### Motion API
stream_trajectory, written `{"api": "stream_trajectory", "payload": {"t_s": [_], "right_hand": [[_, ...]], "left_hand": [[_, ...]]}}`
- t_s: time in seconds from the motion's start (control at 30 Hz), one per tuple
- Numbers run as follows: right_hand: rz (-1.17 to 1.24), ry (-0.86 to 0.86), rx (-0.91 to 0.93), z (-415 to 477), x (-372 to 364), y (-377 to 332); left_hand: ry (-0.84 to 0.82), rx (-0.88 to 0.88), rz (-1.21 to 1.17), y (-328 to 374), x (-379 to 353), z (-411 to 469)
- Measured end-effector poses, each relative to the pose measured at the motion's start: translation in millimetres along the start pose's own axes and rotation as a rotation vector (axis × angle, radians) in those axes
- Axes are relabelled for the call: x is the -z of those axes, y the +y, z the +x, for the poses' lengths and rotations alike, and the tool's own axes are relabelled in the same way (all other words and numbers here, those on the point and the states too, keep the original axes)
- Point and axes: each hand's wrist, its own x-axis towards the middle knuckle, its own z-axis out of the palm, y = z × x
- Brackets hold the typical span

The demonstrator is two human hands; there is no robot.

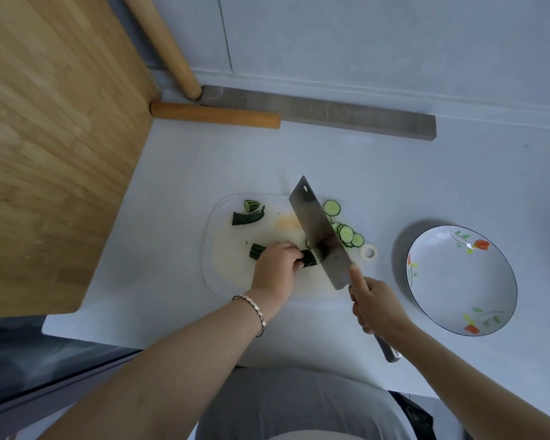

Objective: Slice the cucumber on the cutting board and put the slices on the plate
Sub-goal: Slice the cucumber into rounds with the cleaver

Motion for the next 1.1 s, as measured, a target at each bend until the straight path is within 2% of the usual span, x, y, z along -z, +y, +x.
{"api": "stream_trajectory", "payload": {"t_s": [0.23, 0.37, 0.67, 0.87, 1.1], "right_hand": [[-0.114, -0.033, 0.068, -10.6, 8.5, -5.2], [-0.257, -0.005, 0.126, -7.5, 6.6, -2.9], [-0.383, 0.066, 0.125, 1.2, -14.4, 4.1], [-0.096, -0.005, -0.014, 5.1, -9.1, 1.3], [-0.066, -0.021, 0.001, -8.6, 5.7, -11.0]], "left_hand": [[0.013, -0.022, 0.017, 1.4, 0.1, -0.3], [-0.003, -0.019, 0.042, 2.3, 1.0, 0.2], [-0.015, -0.018, 0.068, 2.9, 0.9, -0.1], [0.037, -0.063, 0.135, -1.9, 9.6, -2.6], [0.044, -0.050, 0.107, -4.2, 9.9, -3.1]]}}
